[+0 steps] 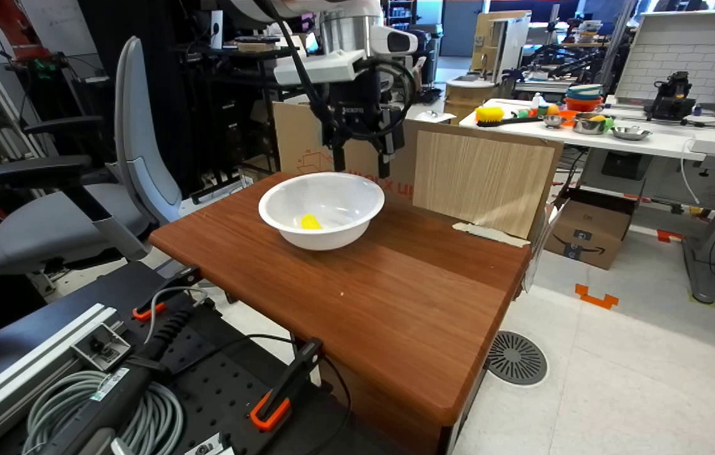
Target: Put the corn plush in the white bowl
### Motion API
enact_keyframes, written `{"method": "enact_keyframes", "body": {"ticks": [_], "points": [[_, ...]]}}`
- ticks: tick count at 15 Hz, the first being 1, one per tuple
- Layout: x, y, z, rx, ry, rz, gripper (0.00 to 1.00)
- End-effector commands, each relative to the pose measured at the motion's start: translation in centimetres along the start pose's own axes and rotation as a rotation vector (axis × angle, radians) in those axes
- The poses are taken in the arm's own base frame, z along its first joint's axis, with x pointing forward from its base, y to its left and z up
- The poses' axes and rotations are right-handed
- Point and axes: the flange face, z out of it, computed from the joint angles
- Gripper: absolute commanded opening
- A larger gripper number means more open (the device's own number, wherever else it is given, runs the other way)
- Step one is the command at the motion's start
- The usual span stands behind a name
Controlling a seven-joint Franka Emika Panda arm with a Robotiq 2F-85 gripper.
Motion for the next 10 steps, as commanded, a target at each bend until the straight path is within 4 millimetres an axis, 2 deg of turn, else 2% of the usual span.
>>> {"method": "enact_keyframes", "body": {"ticks": [1, 3, 10], "points": [[-0.3, 0.4, -0.8, 0.001, 0.008, 0.001, 1.00], [-1.0, 0.8, -1.7, 0.002, 0.016, 0.003, 1.00], [-1.4, 0.8, -1.4, 0.002, 0.007, 0.001, 1.00]]}}
